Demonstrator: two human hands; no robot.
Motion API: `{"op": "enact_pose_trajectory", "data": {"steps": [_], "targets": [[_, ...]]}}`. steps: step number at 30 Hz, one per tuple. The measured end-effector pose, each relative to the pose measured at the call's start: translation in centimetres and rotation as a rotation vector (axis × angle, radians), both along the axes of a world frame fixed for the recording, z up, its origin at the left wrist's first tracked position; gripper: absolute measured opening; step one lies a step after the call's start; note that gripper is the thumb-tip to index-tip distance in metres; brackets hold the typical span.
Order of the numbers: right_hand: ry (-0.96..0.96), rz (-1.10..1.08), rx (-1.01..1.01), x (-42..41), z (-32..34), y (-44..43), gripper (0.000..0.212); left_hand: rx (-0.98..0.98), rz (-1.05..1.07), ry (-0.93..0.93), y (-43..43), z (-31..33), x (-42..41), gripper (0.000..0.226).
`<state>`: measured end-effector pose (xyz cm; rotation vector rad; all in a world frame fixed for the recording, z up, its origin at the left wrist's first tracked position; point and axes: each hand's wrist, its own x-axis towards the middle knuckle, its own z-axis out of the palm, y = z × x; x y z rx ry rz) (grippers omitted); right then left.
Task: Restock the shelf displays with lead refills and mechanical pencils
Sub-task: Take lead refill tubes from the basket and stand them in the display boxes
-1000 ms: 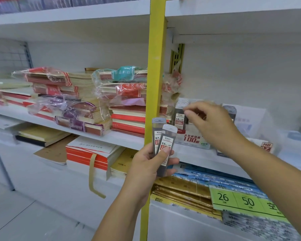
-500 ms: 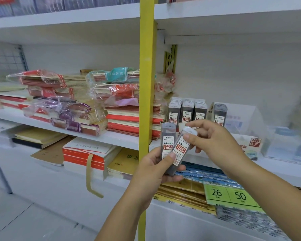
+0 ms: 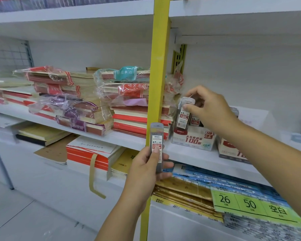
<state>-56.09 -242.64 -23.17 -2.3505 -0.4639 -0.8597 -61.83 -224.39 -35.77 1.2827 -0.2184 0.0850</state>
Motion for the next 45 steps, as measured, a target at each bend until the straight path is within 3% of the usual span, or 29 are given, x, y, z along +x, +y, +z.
{"op": "enact_pose_trajectory", "data": {"steps": [6,13,16,20,22,27,30,33,36,40,45], "targets": [[0.010,-0.102,-0.094,2.0,-1.0,-0.1,0.012,0.030,0.024,-0.034,0.0,0.1,0.1,0.019],[-0.034,-0.207,-0.271,0.3,-1.5,-0.4,0.035,0.075,-0.012,-0.027,-0.9,0.6,-0.1,0.018],[-0.006,-0.094,-0.125,-2.5,-1.9,-0.9,0.030,0.102,-0.052,-0.048,-1.8,1.1,-0.3,0.019],[0.286,0.148,0.156,-6.1,-2.2,-1.4,0.029,0.122,-0.119,-0.098,-3.6,1.9,-0.5,0.021],[0.333,0.196,0.250,-6.8,-2.4,-2.1,0.025,0.138,-0.141,-0.117,-4.6,2.2,-0.4,0.022],[0.275,0.137,0.424,-7.0,-1.7,-5.3,0.016,0.246,-0.086,-0.241,-7.4,2.0,-0.1,0.021],[0.040,0.053,0.463,-6.7,0.4,-8.4,0.018,0.610,0.194,-0.520,-8.5,1.3,0.6,0.030],[-0.128,0.025,0.400,-6.3,2.4,-10.9,0.028,0.902,0.326,-0.713,-9.2,0.4,1.6,0.053],[-0.155,-0.041,0.278,-5.4,2.4,-12.0,0.034,1.075,0.315,-0.758,-9.5,-0.4,2.4,0.065],[-0.078,-0.144,0.027,-4.6,1.1,-12.1,0.029,1.142,0.301,-0.757,-9.6,-1.3,3.1,0.071],[0.076,-0.217,-0.065,-3.0,-0.3,-12.1,0.021,1.133,0.309,-0.770,-9.4,-1.7,3.4,0.071]]}}
